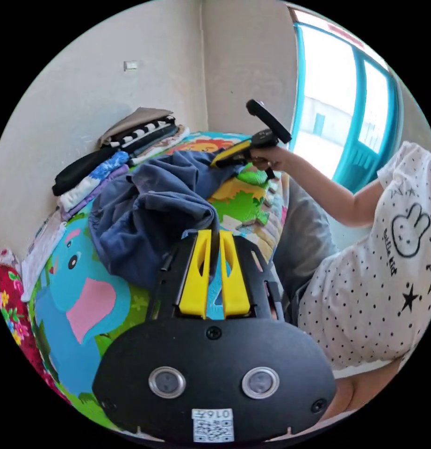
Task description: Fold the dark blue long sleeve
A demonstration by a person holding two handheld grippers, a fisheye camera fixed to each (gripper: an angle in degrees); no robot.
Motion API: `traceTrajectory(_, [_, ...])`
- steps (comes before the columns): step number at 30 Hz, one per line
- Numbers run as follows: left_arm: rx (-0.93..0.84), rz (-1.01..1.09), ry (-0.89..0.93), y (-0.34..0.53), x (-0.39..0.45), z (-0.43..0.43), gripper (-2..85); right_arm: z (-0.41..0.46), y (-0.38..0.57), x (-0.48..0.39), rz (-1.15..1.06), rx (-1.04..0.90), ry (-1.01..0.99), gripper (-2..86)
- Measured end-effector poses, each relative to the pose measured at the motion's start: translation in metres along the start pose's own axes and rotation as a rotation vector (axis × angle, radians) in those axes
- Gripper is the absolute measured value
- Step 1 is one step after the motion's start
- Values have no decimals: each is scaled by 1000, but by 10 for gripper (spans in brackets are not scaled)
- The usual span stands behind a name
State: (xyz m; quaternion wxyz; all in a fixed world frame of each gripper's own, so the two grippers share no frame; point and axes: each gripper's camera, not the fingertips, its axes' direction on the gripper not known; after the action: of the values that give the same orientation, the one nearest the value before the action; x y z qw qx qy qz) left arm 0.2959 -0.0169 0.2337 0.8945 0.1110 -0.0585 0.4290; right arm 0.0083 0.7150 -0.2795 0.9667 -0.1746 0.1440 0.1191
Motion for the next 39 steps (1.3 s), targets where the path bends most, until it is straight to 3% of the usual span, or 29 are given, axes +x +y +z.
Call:
traceTrajectory(2, [170,-153,6,8,-26,-33,25,-7,3,-3,5,13,16,23])
traceTrajectory(5, [284,-313,25,21,-62,-43,51,-39,12,-9,38,151,-24,27])
traceTrajectory(7, [273,-430,23,25,-86,-32,62,-65,17,-10,47,284,-197,42])
traceTrajectory(10, [148,-524,111,23,-111,13,85,-81,17,-17,15,318,-260,73])
traceTrajectory(13, [115,-449,284,10,-97,47,44,-90,21,-24,12,325,-206,87])
traceTrajectory(15, [135,-319,304,-1,-66,57,4,-96,26,-27,-4,320,-193,91])
traceTrajectory(18, [-23,-117,369,-20,-8,95,-6,-111,34,-29,-27,336,-206,93])
traceTrajectory(21, [-203,18,287,-11,41,139,-7,-122,35,-33,-58,318,-293,95])
traceTrajectory(27, [30,-68,182,14,39,100,7,-89,25,-45,-23,87,-201,120])
traceTrajectory(30, [161,-189,6,19,14,71,31,-57,25,-44,38,-55,-72,154])
traceTrajectory(32, [210,-232,-108,17,-5,65,56,-46,30,-45,33,-95,-8,131])
traceTrajectory(35, [183,-276,-163,3,-28,80,100,-68,44,-48,-8,-5,70,32])
traceTrajectory(39, [125,-310,-187,-21,-51,118,144,-144,75,-12,37,205,-70,10])
